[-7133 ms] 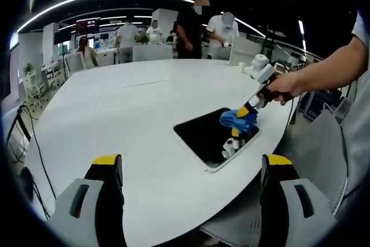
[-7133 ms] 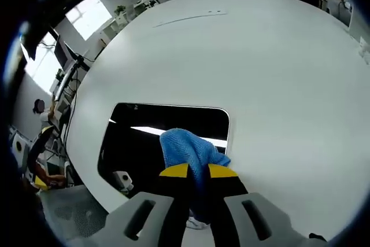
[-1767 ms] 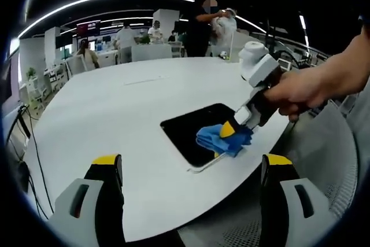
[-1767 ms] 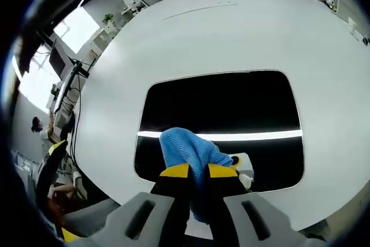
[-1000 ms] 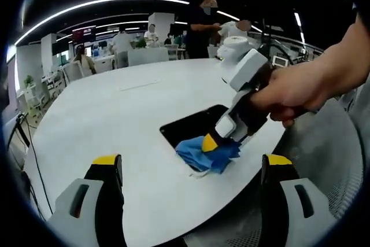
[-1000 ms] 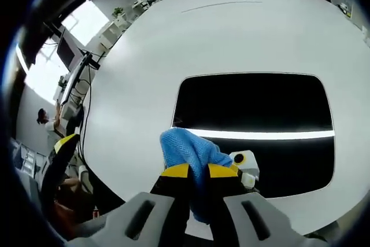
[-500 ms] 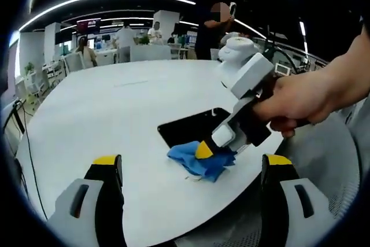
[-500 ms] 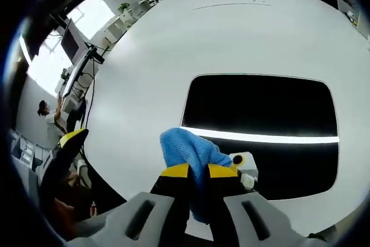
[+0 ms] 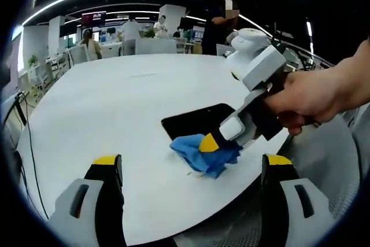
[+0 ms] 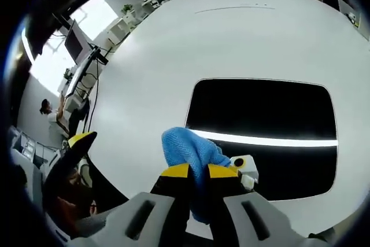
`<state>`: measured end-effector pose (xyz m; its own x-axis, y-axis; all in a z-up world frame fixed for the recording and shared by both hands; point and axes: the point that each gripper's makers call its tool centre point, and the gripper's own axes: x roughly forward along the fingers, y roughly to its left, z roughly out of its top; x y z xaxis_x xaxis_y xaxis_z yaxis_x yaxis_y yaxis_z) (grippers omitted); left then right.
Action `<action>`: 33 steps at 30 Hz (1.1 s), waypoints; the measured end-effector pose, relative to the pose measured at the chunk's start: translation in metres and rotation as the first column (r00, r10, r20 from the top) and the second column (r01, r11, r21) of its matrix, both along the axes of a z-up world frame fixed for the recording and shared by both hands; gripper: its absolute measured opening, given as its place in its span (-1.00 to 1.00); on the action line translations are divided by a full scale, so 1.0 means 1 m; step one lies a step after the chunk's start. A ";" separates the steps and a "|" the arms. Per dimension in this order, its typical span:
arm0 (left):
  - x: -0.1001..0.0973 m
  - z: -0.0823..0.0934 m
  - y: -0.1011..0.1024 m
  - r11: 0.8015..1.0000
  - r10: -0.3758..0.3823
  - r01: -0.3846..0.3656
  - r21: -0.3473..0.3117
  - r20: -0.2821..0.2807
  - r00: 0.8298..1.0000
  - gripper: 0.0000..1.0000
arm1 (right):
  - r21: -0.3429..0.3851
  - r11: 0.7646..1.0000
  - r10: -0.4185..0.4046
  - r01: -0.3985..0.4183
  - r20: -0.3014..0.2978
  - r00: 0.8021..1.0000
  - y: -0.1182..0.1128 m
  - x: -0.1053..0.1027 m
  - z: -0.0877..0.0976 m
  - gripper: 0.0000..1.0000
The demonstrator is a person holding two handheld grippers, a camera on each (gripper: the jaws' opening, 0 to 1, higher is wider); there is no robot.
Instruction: Wipe the mirror surface with the cleaning cloth until all visible marks leave the cleaned area.
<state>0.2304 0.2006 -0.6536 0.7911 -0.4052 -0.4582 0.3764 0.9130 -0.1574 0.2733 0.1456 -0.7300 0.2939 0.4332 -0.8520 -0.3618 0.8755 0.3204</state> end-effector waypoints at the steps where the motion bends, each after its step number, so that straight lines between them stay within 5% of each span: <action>1: 0.000 0.000 0.000 1.000 0.001 -0.001 0.008 0.001 1.000 0.98 | 0.004 1.000 0.004 -0.004 -0.005 1.000 0.001 0.000 -0.001 -0.92; 10: 0.000 -0.011 -0.004 0.996 -0.025 0.025 0.087 -0.003 1.000 0.98 | -0.024 0.999 0.045 -0.045 0.002 0.999 0.001 -0.001 -0.003 -0.92; 21: 0.002 -0.012 -0.004 0.996 -0.034 0.034 0.081 -0.004 0.999 0.97 | -0.033 0.998 0.046 -0.045 0.017 0.999 0.004 0.014 -0.005 -0.92; 24: -0.004 -0.021 -0.003 0.990 -0.065 0.069 0.124 -0.042 0.997 0.98 | -0.037 0.998 0.053 -0.052 0.023 0.998 0.005 0.022 -0.006 -0.92; 33: -0.001 -0.017 -0.002 0.997 -0.033 0.034 0.067 -0.018 0.999 0.98 | -0.070 0.993 0.097 -0.094 0.035 0.995 0.006 0.046 -0.007 -0.92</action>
